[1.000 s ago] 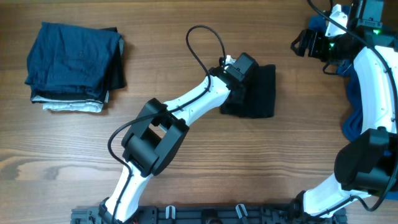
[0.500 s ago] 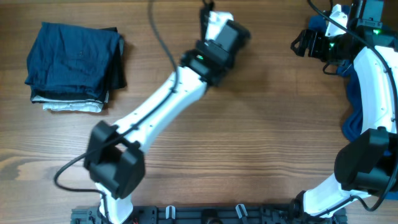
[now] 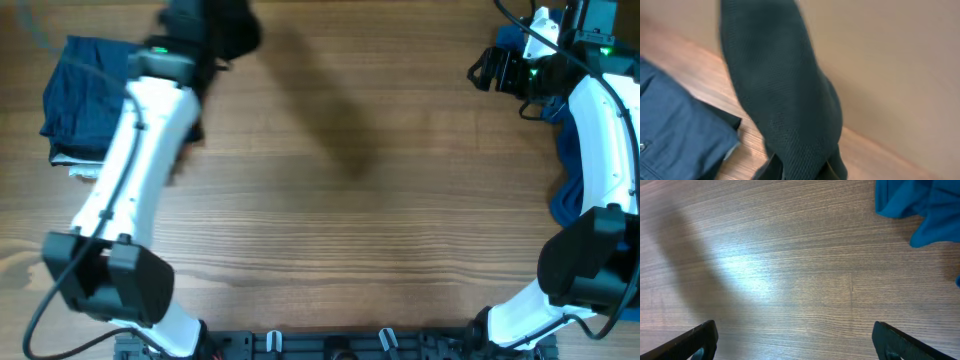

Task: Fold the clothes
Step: 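Lift the folded black polo with the left gripper and carry it left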

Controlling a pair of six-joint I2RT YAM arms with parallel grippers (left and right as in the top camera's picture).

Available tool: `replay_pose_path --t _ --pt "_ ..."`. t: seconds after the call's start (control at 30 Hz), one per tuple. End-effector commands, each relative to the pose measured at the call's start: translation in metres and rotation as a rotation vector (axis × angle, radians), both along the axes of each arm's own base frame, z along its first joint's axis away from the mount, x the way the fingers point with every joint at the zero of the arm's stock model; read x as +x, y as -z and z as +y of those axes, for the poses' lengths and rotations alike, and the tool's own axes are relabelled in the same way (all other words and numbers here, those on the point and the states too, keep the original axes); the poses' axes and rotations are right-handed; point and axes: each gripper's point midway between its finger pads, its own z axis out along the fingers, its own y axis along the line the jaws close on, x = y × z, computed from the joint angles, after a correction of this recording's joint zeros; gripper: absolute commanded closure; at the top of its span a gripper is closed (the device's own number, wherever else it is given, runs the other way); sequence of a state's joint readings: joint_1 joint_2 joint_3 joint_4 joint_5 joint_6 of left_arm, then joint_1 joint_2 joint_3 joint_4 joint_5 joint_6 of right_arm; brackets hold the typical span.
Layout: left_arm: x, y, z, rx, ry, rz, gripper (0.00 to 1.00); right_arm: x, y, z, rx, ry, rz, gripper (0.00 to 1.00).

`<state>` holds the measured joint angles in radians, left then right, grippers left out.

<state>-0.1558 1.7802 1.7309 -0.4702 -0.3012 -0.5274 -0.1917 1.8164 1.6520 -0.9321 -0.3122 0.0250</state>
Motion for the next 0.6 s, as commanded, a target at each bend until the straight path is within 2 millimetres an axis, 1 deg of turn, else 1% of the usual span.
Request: replay_pose_path --t 0.0,0.07,0.13,0.17,0.23,0.3,0.4,0.47,0.57 --pt "0.005 -0.035 0.043 -0.33 0.006 -0.111 0.96 0.001 -0.005 -0.001 -0.01 0.007 -0.013 0.0" --pt "0.008 -0.044 0.07 -0.408 0.009 -0.156 0.96 0.001 -0.005 -0.001 -0.01 0.006 -0.013 0.0" --pt "0.008 -0.049 0.089 -0.434 -0.02 -0.182 0.96 0.001 -0.005 -0.001 -0.01 0.006 -0.013 0.01" --pt "0.007 -0.05 0.102 -0.451 -0.052 -0.196 0.96 0.001 -0.005 -0.001 -0.01 0.007 -0.013 0.01" --pt "0.005 -0.053 0.119 -0.453 -0.083 -0.216 0.96 0.001 -0.005 -0.001 -0.01 0.006 -0.013 0.01" --pt "0.005 -0.057 0.13 -0.447 -0.099 -0.236 0.96 0.001 -0.005 -0.001 -0.01 0.007 -0.013 0.01" --pt "0.005 -0.058 0.141 -0.44 -0.119 -0.25 0.96 0.001 -0.005 -0.001 -0.01 0.006 -0.013 0.0" --pt "0.007 -0.055 0.149 -0.439 -0.132 -0.256 0.96 0.001 -0.005 -0.001 -0.01 0.006 -0.013 0.0" --pt "0.013 -0.042 0.158 -0.441 -0.148 -0.243 0.96 0.001 -0.005 -0.001 -0.01 0.006 -0.013 0.01"
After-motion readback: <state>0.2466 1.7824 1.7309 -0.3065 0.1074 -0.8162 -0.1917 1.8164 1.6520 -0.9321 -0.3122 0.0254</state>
